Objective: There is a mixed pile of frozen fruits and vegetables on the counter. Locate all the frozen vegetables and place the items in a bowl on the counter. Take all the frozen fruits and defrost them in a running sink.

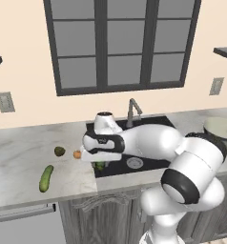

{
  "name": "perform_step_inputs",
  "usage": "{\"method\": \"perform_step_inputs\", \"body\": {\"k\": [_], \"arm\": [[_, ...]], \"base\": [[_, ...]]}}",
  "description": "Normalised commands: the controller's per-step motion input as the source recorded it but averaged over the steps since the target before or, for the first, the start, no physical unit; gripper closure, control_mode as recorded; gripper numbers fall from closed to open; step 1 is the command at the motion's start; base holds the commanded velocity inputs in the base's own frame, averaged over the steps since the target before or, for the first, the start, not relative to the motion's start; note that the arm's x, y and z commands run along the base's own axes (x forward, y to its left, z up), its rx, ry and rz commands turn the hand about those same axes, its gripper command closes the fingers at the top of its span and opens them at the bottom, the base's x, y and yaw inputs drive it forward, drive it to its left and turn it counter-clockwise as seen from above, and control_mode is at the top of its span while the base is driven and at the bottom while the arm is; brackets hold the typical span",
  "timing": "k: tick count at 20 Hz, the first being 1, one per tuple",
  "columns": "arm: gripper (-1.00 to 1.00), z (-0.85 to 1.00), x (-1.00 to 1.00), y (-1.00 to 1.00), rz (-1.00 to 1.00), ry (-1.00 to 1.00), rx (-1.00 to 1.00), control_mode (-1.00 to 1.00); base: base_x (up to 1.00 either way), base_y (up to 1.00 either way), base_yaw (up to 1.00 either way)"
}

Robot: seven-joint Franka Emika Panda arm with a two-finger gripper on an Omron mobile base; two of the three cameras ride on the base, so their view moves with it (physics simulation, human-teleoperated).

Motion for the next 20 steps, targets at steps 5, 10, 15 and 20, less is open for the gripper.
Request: {"method": "perform_step_inputs", "body": {"k": [5, 10, 15, 20], "arm": [[1.00, 0.20, 0.00, -0.49, -0.04, 0.00, 0.05, -1.00], [1.00, 0.16, 0.00, -0.48, -0.02, 0.02, 0.02, -1.00], [1.00, 0.13, 0.00, -0.51, 0.00, 0.01, -0.01, -1.00], [1.00, 0.45, 0.14, -0.06, 0.03, 0.01, -0.05, -1.00]], "base": [[0.00, 0.00, 0.00], [0.00, 0.00, 0.00], [0.00, 0.00, 0.00], [0.00, 0.00, 0.00]]}}
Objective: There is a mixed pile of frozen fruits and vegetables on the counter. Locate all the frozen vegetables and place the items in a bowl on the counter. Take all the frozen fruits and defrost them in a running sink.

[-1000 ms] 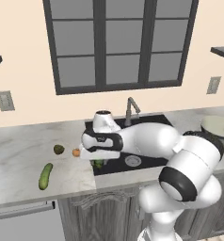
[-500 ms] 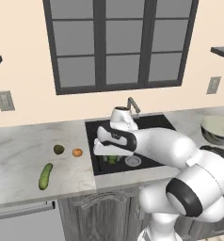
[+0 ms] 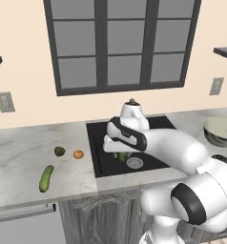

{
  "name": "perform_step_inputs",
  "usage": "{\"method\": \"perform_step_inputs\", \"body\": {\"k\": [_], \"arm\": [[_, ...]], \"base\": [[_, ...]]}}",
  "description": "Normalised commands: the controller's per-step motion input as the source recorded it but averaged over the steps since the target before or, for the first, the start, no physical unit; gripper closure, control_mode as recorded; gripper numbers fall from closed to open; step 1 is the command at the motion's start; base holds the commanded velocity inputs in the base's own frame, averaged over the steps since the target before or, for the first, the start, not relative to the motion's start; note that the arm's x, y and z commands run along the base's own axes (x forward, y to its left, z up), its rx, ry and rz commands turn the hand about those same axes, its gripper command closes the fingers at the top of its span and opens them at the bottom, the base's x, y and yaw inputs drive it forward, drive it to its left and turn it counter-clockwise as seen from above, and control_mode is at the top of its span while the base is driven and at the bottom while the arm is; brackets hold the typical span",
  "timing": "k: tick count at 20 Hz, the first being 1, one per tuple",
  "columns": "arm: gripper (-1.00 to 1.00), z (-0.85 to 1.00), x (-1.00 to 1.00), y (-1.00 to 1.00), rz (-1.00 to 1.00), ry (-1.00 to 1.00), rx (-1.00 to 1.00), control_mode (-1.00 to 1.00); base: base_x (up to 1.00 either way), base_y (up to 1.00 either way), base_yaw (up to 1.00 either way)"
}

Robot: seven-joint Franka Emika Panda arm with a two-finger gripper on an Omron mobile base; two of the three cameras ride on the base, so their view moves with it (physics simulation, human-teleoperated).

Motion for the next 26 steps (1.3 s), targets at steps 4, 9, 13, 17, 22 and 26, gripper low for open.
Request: {"method": "perform_step_inputs", "body": {"k": [4, 9, 13, 17, 22, 26], "arm": [[1.00, 0.50, 0.28, 0.01, 0.02, -0.02, 0.07, -1.00], [1.00, 0.10, 0.07, -0.04, 0.06, 0.00, 0.00, -1.00], [1.00, 0.00, 0.00, -0.36, 0.10, -0.01, 0.02, -1.00], [1.00, -0.07, 0.01, -0.37, 0.10, 0.00, 0.00, -1.00], [1.00, -0.06, 0.00, -0.38, 0.11, 0.01, -0.03, -1.00], [1.00, 0.00, -0.05, -0.46, 0.04, -0.01, -0.07, -1.00]], "base": [[0.00, 0.00, 0.00], [0.00, 0.00, 0.00], [0.00, 0.00, 0.00], [0.00, 0.00, 0.00], [0.00, 0.00, 0.00], [0.00, 0.00, 0.00]]}}
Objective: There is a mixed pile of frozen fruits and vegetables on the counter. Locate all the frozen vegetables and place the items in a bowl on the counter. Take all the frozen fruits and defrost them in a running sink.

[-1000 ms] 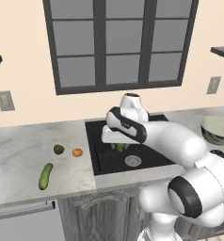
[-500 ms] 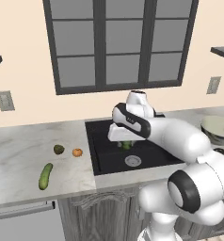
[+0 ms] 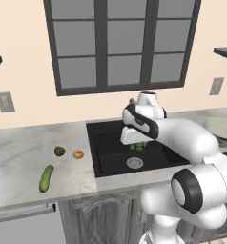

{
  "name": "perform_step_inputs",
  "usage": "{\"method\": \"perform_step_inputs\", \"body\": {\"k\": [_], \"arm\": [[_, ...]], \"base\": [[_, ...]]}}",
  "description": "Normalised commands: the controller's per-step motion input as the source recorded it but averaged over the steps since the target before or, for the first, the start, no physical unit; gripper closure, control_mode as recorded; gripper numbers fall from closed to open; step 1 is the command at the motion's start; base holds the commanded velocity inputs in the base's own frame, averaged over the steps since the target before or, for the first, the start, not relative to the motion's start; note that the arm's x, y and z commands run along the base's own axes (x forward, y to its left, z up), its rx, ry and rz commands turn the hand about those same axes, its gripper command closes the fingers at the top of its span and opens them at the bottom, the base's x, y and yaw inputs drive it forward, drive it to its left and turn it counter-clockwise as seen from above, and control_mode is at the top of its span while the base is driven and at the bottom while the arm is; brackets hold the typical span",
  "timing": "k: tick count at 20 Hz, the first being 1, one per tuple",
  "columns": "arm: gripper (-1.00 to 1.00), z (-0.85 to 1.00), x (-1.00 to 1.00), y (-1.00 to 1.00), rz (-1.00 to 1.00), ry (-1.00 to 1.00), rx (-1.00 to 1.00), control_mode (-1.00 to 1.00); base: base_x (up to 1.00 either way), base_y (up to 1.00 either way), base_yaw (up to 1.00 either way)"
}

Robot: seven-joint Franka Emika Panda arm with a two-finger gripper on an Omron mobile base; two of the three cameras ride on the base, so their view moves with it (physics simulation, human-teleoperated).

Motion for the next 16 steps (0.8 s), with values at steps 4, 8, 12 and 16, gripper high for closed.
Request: {"method": "perform_step_inputs", "body": {"k": [4, 8, 12, 16], "arm": [[1.00, -0.07, -0.01, -0.40, 0.00, 0.00, -0.04, -1.00], [1.00, -0.17, 0.01, -0.45, 0.01, 0.00, 0.00, -1.00], [1.00, -0.12, 0.00, -0.57, 0.02, 0.00, 0.00, -1.00], [1.00, 0.05, -0.09, -0.45, 0.00, -0.01, 0.00, -1.00]], "base": [[0.00, 0.00, 0.00], [0.00, 0.00, 0.00], [0.00, 0.00, 0.00], [0.00, 0.00, 0.00]]}}
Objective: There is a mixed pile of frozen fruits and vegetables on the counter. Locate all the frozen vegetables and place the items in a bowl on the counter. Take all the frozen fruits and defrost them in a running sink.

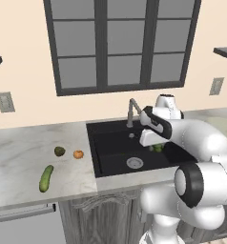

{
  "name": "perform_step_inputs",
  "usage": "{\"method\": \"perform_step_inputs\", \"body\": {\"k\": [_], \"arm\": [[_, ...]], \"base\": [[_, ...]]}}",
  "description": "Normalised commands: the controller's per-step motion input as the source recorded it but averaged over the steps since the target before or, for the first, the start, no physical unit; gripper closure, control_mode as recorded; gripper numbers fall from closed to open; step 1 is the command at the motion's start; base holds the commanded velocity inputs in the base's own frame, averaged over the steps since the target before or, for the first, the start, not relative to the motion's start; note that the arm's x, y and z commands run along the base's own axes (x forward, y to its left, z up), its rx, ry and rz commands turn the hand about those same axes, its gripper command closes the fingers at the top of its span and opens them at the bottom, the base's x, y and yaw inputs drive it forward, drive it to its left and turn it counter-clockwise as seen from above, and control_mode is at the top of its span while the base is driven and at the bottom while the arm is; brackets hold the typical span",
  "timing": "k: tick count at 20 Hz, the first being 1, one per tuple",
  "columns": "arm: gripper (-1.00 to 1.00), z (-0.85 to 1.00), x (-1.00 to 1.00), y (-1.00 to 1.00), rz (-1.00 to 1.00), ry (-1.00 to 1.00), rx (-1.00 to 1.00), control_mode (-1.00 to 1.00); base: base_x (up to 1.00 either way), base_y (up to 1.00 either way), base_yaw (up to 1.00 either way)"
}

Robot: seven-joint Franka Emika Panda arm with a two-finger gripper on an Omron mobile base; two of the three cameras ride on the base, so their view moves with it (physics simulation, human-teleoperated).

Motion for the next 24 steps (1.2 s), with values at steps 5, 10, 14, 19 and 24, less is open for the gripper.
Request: {"method": "perform_step_inputs", "body": {"k": [5, 10, 14, 19, 24], "arm": [[1.00, 0.20, -0.11, -0.38, 0.02, -0.06, 0.00, -1.00], [1.00, 0.30, -0.01, -0.36, 0.03, -0.02, 0.00, -1.00], [1.00, 0.27, -0.07, -0.42, 0.05, -0.06, -0.02, -1.00], [1.00, 0.18, -0.07, -0.47, -0.02, -0.01, -0.09, -1.00], [1.00, 0.15, -0.06, -0.38, -0.07, 0.00, -0.09, -1.00]], "base": [[0.00, 0.00, 0.00], [0.00, 0.00, 0.00], [0.00, 0.00, 0.00], [0.00, 0.00, 0.00], [0.00, 0.00, 0.00]]}}
